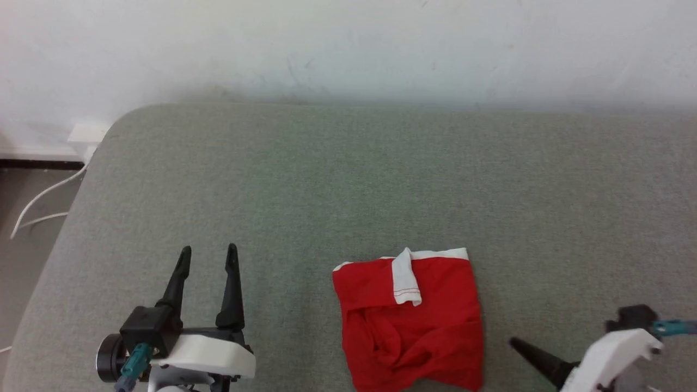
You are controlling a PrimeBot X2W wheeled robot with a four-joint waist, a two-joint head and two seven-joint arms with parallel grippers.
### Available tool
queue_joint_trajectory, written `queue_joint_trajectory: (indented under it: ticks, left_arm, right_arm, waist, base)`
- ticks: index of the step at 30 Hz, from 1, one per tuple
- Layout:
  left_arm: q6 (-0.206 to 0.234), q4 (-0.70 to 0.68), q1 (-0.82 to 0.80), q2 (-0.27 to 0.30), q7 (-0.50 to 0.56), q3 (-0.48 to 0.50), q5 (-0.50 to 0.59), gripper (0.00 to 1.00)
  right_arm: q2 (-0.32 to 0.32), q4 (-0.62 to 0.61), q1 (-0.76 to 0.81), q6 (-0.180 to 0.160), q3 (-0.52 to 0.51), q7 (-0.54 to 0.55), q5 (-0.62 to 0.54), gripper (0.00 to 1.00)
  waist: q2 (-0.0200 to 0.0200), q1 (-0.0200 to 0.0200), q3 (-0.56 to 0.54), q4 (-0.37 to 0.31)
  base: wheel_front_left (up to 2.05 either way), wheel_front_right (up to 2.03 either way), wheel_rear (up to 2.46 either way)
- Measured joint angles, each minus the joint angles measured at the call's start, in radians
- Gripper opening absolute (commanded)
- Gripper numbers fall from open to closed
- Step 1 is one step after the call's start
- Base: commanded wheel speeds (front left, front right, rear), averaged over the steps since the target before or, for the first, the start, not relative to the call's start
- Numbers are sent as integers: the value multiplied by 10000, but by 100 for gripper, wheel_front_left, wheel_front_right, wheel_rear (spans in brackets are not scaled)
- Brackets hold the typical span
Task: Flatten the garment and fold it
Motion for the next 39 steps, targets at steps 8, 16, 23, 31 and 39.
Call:
queue_joint_trajectory:
  ticks: [8,16,23,31,39]
  left_arm:
    - [19,79,-169,-2,0,-401,-174,100]
    - [109,125,-172,-2,0,-554,-219,100]
    - [115,132,-167,-4,0,-545,-163,100]
    - [115,-84,-108,-4,0,-437,-82,100]
    - [-8,-548,-441,17,0,-385,209,100]
  right_arm:
    - [284,1292,-1543,0,813,784,2002,100]
    - [297,2253,-2205,0,1812,359,2230,0]
    - [-798,1438,-2370,0,3363,-765,477,0]
    - [-2451,953,-3116,2,5373,-1246,-2274,0]
    - [-3636,1768,-4745,4,6422,-2069,-2617,0]
  waist:
    - [0,0,244,388]
    - [0,1,318,644]
    - [0,0,118,421]
    - [0,-1,30,-587]
    - [0,0,346,-2296]
  base:
    - [0,0,0]
    - [0,0,0]
    - [0,0,0]
    - [0,0,0]
    - [0,0,0]
